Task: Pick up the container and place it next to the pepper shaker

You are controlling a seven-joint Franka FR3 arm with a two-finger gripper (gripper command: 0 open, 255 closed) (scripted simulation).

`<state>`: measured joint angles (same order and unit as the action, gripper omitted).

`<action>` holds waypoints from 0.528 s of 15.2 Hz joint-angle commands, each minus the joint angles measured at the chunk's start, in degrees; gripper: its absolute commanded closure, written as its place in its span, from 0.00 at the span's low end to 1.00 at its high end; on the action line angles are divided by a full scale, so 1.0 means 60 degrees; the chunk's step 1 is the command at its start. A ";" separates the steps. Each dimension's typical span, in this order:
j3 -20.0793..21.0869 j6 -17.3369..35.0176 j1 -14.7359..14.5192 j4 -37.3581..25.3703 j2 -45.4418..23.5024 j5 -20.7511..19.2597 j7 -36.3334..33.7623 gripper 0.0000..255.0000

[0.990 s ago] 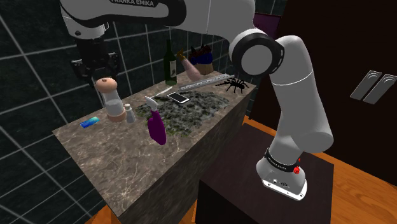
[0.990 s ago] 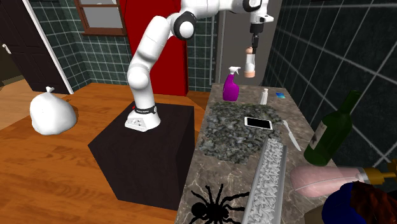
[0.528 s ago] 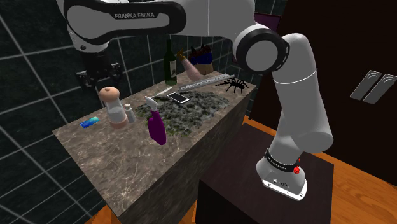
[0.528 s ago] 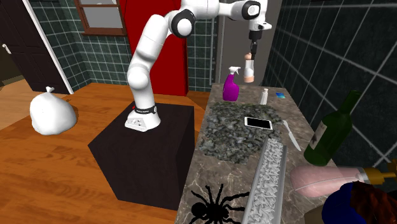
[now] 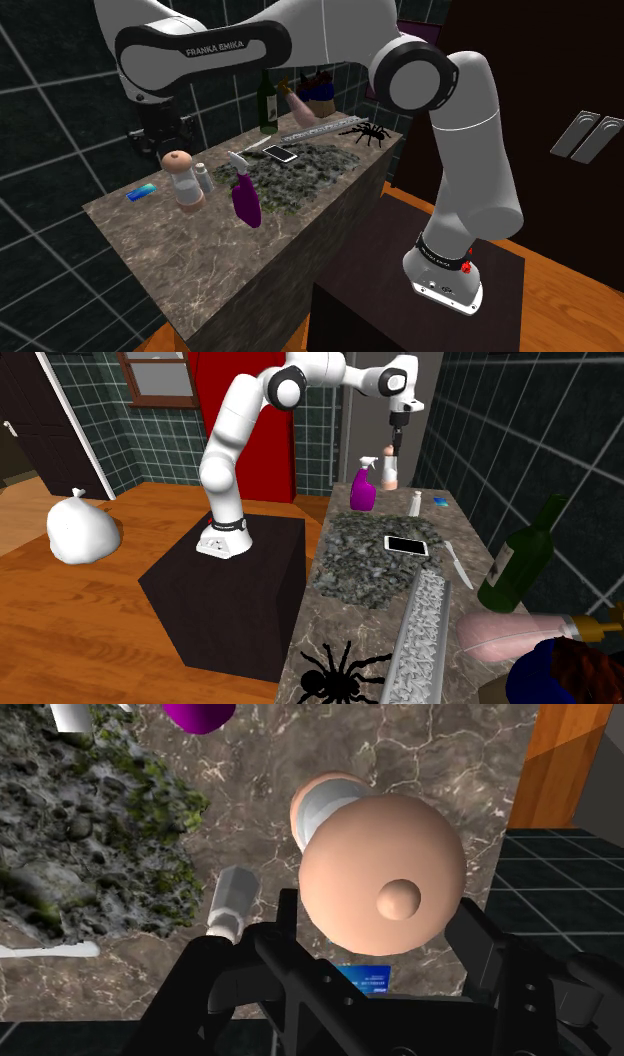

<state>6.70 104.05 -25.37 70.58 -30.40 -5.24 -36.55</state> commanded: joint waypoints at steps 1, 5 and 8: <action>-0.0002 0.0291 0.0010 0.0296 0.0013 -0.0004 -0.0015 1.00; -0.0008 0.0787 0.0025 0.0764 -0.0016 -0.0016 -0.0040 1.00; -0.0015 0.1144 0.0033 0.1074 -0.0064 -0.0029 -0.0060 1.00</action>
<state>6.63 110.08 -25.22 76.23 -30.78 -5.39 -36.90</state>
